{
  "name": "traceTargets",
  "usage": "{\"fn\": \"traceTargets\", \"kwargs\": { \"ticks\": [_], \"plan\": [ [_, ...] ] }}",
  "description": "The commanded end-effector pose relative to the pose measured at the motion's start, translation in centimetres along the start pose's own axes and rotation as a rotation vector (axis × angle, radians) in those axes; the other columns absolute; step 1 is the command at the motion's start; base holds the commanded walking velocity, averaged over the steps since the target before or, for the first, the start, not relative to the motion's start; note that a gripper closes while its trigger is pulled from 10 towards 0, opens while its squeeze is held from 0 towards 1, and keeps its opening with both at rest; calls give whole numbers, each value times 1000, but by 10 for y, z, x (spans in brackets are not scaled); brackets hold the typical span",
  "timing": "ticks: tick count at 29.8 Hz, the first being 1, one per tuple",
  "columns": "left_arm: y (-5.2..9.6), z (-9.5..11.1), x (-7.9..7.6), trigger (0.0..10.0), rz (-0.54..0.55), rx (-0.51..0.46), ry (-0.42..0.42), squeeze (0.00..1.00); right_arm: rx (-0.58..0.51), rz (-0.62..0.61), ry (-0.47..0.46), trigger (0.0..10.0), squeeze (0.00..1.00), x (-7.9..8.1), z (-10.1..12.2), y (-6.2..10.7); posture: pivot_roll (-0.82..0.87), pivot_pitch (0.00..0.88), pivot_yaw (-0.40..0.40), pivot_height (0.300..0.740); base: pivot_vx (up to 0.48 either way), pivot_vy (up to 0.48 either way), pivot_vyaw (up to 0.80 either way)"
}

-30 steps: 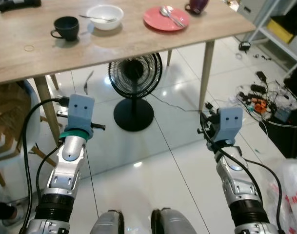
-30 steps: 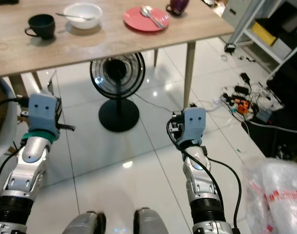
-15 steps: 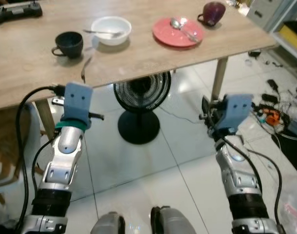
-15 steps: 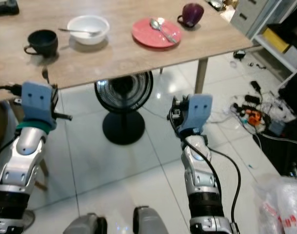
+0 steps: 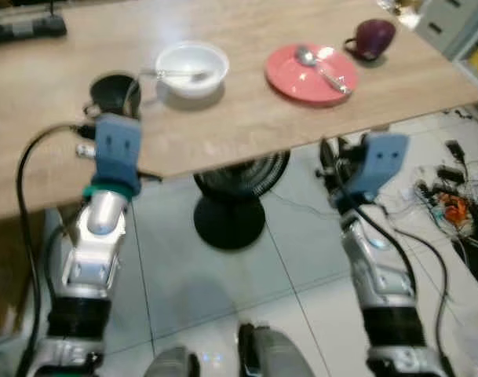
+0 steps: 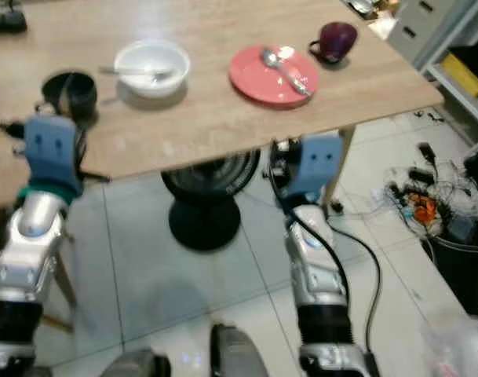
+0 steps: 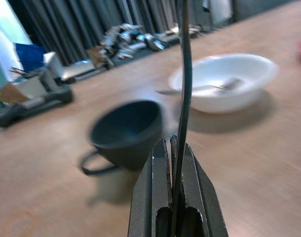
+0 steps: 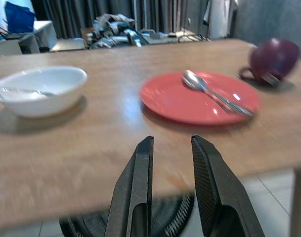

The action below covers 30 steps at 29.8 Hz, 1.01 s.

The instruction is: Setting the table

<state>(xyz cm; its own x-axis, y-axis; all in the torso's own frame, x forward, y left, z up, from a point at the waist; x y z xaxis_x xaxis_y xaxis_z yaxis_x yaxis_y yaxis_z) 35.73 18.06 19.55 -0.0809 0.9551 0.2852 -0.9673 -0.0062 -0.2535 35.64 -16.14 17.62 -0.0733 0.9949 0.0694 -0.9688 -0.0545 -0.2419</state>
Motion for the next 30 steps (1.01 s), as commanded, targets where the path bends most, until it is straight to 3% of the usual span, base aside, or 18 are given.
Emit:
{"fn": "traceTargets", "kwargs": {
  "ticks": [1,9,13,15,16,17,18,20,24,25,30],
  "plan": [
    [3,-7,3,10000,2,28,-7,0,18,6,-14,10000,0,4,-4,2,-77,85,25,740,469,0,0],
    [2,-2,2,10000,-7,16,-12,0,22,9,-15,10000,0,5,-3,2,-77,84,26,740,466,0,0],
    [1,6,1,10000,-28,-22,-67,0,24,9,-14,10000,0,5,-3,2,-79,85,27,740,469,0,0],
    [2,26,-5,10000,-100,-96,-130,0,26,7,-14,10000,0,4,-3,3,-79,87,27,740,426,0,0],
    [2,26,-5,10000,-100,-96,-130,0,26,7,-14,10000,0,4,-3,3,-79,87,27,740,382,0,0],
    [4,42,-11,10000,-171,-144,-154,0,28,5,-13,10000,0,3,-3,4,-79,88,28,740,0,0,0],
    [4,42,-11,10000,-171,-144,-154,0,28,5,-13,10000,0,3,-3,4,-79,88,28,740,0,0,0],
    [8,61,-16,10000,-233,-204,-153,0,32,3,-12,10000,0,2,-4,4,-75,89,28,740,0,0,0],
    [9,71,-18,10000,-255,-234,-157,0,34,2,-11,10000,0,1,-4,4,-73,88,27,740,0,0,0],
    [9,82,-20,10000,-271,-271,-160,0,36,2,-10,10000,0,1,-5,4,-70,87,27,740,0,0,0],
    [-3,107,-16,10000,-282,-317,-80,0,39,6,-11,10000,0,4,-6,4,-75,87,24,740,0,0,0]
  ]
}}
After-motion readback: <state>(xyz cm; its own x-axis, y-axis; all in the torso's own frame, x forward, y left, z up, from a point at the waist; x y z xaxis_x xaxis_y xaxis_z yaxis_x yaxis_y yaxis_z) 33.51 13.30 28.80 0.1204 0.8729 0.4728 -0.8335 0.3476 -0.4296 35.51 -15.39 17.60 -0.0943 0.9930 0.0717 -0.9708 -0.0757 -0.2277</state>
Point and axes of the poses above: a point about 5 cm out from each wrist's last joint towards the gripper, its own y axis pointing back from the gripper into the wrist, its own z axis along the axis of the wrist's last joint, x = y × z, the point moved 4 cm from there along -y, pointing out of the wrist towards the gripper, and after that the axes turned 1 degree about -y, right-handed, at the moved point
